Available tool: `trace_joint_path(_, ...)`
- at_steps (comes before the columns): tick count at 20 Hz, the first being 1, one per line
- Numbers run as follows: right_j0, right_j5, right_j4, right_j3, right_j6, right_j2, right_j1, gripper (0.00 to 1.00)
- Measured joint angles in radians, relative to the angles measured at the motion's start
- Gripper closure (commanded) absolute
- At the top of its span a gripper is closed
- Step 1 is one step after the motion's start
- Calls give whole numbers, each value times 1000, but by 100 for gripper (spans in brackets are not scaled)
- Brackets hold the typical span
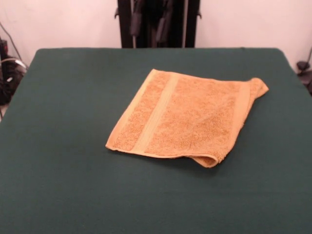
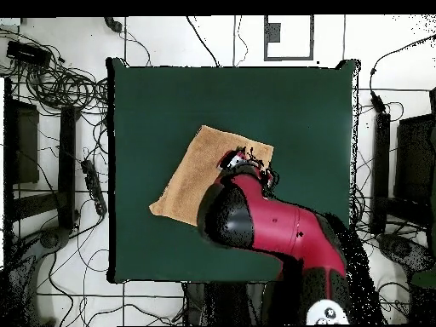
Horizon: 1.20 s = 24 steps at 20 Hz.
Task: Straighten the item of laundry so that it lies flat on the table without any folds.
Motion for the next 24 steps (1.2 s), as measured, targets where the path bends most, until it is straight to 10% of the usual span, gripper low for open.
trace_joint_path(24, -158, -48, -222, -197, 0, 179, 303, 0)
